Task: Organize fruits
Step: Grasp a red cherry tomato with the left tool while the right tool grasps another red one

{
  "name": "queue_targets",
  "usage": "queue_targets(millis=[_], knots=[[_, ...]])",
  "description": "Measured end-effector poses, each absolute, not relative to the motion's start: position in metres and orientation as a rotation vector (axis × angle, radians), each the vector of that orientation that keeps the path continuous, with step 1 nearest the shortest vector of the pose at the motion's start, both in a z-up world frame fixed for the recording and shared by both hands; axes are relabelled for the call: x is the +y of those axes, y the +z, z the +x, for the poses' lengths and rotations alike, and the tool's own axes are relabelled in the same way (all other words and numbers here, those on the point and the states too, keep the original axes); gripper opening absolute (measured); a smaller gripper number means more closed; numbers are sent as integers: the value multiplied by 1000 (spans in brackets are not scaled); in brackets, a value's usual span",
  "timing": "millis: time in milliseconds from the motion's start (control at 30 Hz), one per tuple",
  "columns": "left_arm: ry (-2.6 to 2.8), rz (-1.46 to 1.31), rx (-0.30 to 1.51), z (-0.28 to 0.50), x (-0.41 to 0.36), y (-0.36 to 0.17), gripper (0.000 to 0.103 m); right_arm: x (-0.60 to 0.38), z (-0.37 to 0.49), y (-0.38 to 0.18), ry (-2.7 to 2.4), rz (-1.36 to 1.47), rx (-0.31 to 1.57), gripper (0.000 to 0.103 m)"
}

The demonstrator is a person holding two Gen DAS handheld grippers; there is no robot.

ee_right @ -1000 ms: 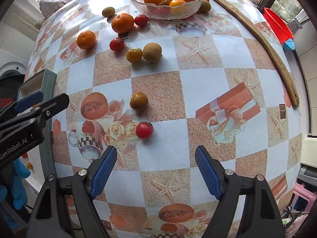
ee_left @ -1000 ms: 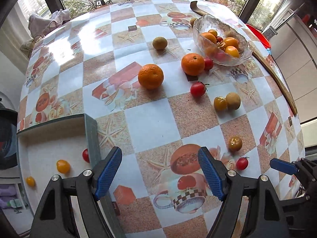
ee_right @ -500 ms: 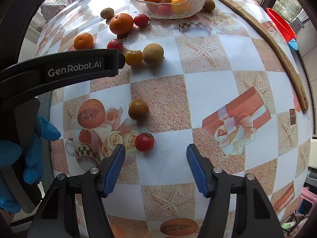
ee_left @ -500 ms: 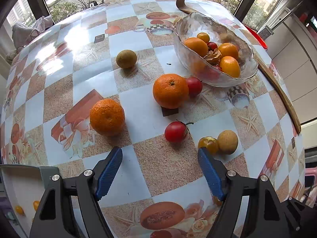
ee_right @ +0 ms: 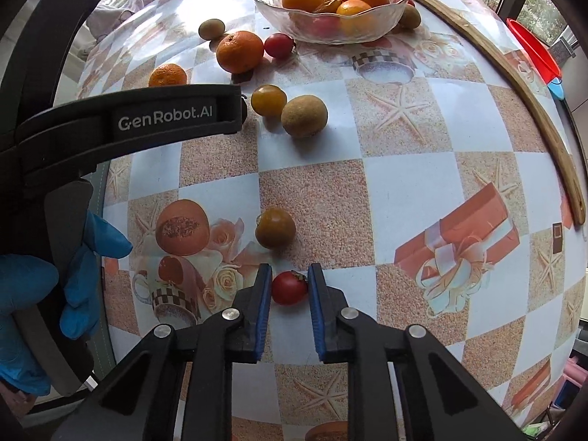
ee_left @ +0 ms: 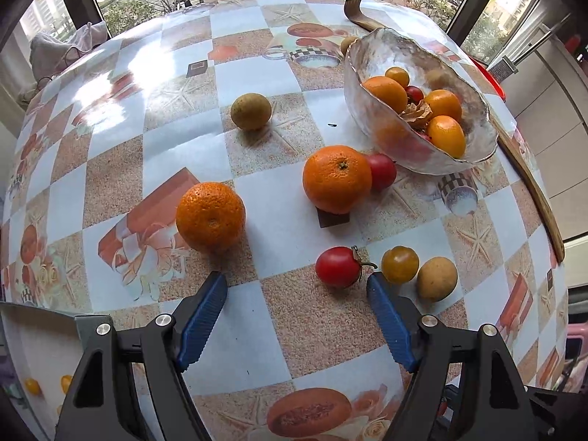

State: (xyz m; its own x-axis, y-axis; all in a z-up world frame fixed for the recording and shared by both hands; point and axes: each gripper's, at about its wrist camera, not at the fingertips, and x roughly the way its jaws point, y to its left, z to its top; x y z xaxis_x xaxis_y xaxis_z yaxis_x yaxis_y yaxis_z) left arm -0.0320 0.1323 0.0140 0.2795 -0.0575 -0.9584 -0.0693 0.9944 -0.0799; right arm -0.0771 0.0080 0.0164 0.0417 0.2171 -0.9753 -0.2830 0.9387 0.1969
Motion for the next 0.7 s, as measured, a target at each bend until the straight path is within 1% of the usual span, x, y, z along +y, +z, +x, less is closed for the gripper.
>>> queue_targets(millis=[67,133,200,267,300,333,367,400,433,467,500,700], knots=[[4,-119,1287,-32,131,14,80,6,-76,16,376,-43,1485,21],[0,-115,1280,-29,129,14,76,-3,-77,16,371,-29,1494,21],[-9,-103,1274,-25,124,13,75,-9,-79,16,363,-26,1499,21],[-11,-75,1264,-22,120,13,68,-14,-80,16,354,-18,1503,21],[-11,-56,1262,-21,118,14,63,-16,-80,17,349,-11,1505,21],[-13,-41,1258,-20,116,14,56,-18,-81,18,345,-3,1507,21],[-16,-28,1253,-19,115,15,51,-22,-83,19,342,6,1508,21],[-22,-23,1250,-19,115,16,44,-23,-86,19,339,12,1508,21],[-27,-21,1249,-19,115,17,32,-25,-88,20,338,16,1507,21],[-31,-22,1250,-18,115,18,26,-26,-89,22,338,20,1506,21],[-38,-30,1252,-18,116,19,24,-28,-90,23,340,24,1505,21],[-62,-85,1244,-35,125,34,24,-34,-90,30,348,64,1499,21]])
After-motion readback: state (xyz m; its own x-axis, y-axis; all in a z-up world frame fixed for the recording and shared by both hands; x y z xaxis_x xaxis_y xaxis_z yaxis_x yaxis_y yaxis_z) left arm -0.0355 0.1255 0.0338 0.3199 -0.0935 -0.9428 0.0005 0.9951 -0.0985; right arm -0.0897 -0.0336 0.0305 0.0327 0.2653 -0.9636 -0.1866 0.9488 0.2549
